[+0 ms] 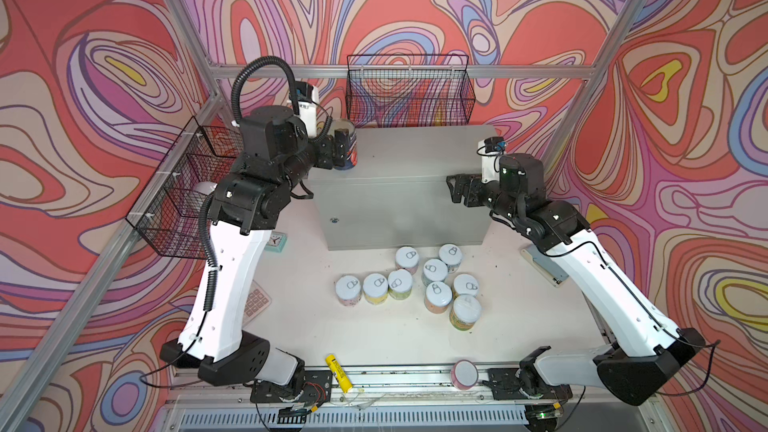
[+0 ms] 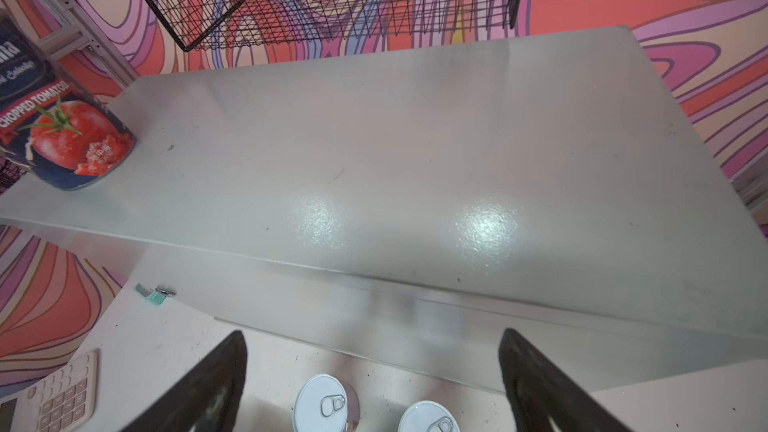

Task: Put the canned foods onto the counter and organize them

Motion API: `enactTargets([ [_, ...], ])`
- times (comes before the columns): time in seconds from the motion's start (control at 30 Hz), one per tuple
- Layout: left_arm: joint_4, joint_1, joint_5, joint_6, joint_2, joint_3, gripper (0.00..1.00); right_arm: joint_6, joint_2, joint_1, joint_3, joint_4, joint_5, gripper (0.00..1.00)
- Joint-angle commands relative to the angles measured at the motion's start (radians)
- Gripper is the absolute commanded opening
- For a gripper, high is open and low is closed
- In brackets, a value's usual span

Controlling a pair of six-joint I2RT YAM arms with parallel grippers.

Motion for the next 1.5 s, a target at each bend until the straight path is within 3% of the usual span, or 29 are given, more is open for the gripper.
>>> enactTargets([
  [0.0,0.047,-0.026,-0.065,-0.033,-0.072,-0.141,0.93,-0.008,0.009,0.009,0.035,-0.014,-0.055,0.96],
  [0.17,0.107,-0.03,-0.028,-0.068,-0.147,-0.339,0.87,0.02,0.014,0.011,0.026,0.01,-0.078,0.94],
  [0.37,0.176,-0.03,0.027,-0.105,-0.124,-0.423,0.82,0.037,0.041,0.011,0.053,0.004,-0.095,0.92],
  [0.8,0.241,-0.028,-0.021,-0.105,0.031,-0.346,0.78,0.044,0.041,0.011,0.039,0.028,-0.065,0.9],
  [1.1,0.257,-0.024,-0.114,-0.094,0.109,-0.276,0.61,0.042,0.048,0.011,0.015,0.06,-0.066,0.9],
  [1.37,0.214,0.013,-0.132,-0.076,0.177,-0.196,0.61,0.027,0.053,0.011,0.005,0.074,-0.058,0.9],
  [1.47,0.214,0.018,-0.126,-0.08,0.191,-0.191,0.75,0.026,0.056,0.011,0.0,0.08,-0.06,0.91],
])
